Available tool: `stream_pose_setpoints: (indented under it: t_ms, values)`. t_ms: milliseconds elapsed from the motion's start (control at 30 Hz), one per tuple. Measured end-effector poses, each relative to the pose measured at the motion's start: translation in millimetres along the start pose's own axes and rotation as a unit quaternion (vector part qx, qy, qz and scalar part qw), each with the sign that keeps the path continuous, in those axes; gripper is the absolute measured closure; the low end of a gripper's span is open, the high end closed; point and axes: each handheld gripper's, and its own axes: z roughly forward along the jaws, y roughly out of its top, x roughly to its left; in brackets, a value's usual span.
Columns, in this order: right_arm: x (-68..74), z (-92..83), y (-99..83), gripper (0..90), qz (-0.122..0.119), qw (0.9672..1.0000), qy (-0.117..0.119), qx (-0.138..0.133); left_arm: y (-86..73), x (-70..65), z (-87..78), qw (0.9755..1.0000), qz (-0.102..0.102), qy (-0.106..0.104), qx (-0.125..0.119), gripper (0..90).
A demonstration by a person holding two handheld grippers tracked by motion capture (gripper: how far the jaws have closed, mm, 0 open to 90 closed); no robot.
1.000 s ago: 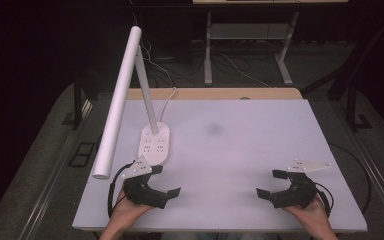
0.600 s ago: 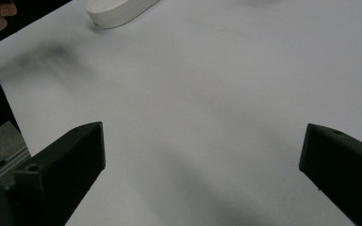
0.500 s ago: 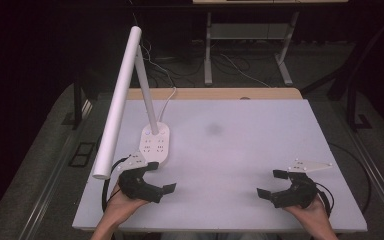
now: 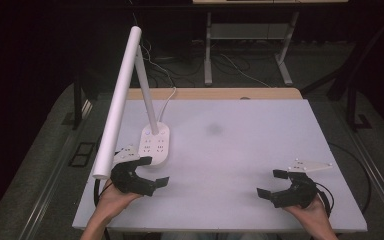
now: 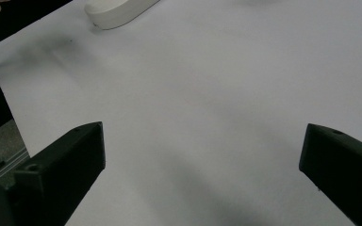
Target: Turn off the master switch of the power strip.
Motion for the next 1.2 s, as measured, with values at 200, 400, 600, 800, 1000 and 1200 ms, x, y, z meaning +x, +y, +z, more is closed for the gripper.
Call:
stream_pose_setpoints:
  t_ms: [200, 400, 600, 800, 1000, 1200]
  values:
    - [-0.1, 0.2, -0.1, 0.4, 0.0, 1.0, -0.001, -0.001, 3.5, 5.6, -5.3, 1.0, -0.002, 0.007, 0.0, 1.3]
    - [0.6, -0.5, -0.2, 0.4, 0.001, 1.0, 0.0, -0.002, 5.5, 10.3, -12.3, 0.9999, -0.006, 0.016, -0.002, 1.1]
    - [0.6, -0.4, -0.2, 0.4, 0.002, 1.0, -0.001, -0.001, 8.9, 17.0, -16.3, 0.9997, -0.008, 0.022, 0.0, 1.2]
    - [-0.5, -1.3, -0.4, 0.4, 0.001, 1.0, -0.003, -0.003, 16.3, 24.3, -18.3, 0.9996, -0.01, 0.027, 0.001, 1.5]
    - [-0.9, -1.7, -0.6, 0.4, 0.002, 1.0, -0.003, -0.003, 24.3, 30.3, -22.4, 0.9993, -0.007, 0.036, 0.006, 1.5]
    - [-1.1, -1.8, -0.7, 0.4, 0.003, 1.0, -0.004, -0.003, 27.6, 37.0, -25.1, 0.9991, -0.005, 0.04, 0.012, 1.6]
